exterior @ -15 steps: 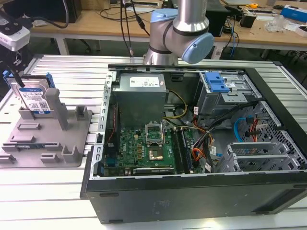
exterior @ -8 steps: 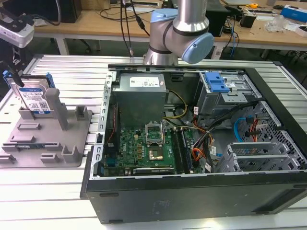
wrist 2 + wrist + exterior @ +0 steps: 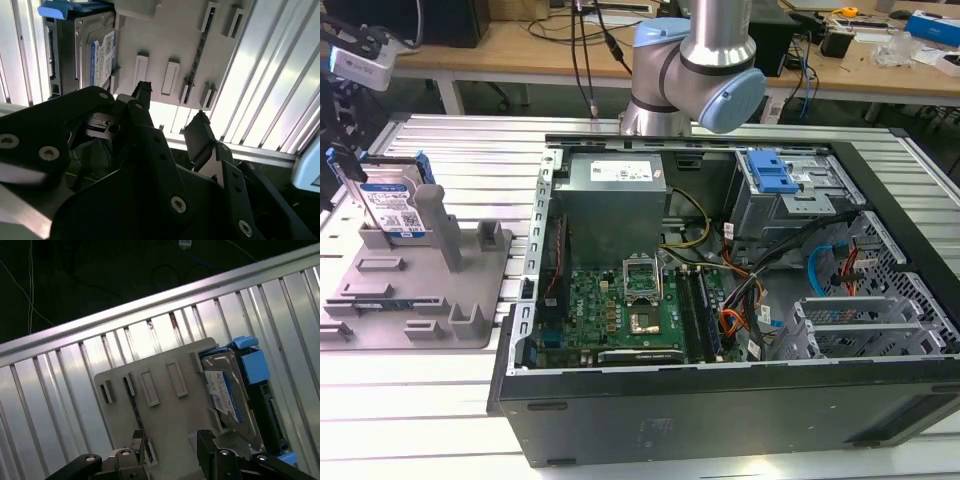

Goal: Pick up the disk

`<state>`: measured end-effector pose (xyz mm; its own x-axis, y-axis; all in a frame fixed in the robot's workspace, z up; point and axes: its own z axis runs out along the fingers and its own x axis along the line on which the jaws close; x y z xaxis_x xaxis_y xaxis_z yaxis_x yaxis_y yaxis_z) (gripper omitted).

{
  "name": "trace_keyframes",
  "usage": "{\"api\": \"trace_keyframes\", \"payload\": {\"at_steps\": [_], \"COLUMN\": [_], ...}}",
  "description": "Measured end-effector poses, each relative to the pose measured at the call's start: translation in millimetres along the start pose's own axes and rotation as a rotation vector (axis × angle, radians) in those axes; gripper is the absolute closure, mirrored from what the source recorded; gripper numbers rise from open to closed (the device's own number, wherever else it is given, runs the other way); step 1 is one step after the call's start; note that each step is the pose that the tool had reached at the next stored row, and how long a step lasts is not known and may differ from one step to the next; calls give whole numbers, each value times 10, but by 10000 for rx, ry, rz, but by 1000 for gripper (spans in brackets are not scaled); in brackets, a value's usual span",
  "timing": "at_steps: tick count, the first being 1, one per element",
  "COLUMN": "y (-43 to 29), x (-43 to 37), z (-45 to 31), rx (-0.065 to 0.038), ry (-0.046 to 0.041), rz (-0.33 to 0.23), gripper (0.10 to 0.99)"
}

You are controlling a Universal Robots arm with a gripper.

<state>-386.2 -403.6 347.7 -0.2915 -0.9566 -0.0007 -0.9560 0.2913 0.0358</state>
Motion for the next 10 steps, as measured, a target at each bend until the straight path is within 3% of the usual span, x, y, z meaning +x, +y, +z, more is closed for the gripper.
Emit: {"api": "trace_keyframes", "payload": {"at_steps": [7, 10], "y": [-5, -6], "x": [-1, -1], "z": [24, 29], "rx": [8, 12], "ry": [54, 65], "rz": [-1240, -1440], "gripper": [545, 545]}}
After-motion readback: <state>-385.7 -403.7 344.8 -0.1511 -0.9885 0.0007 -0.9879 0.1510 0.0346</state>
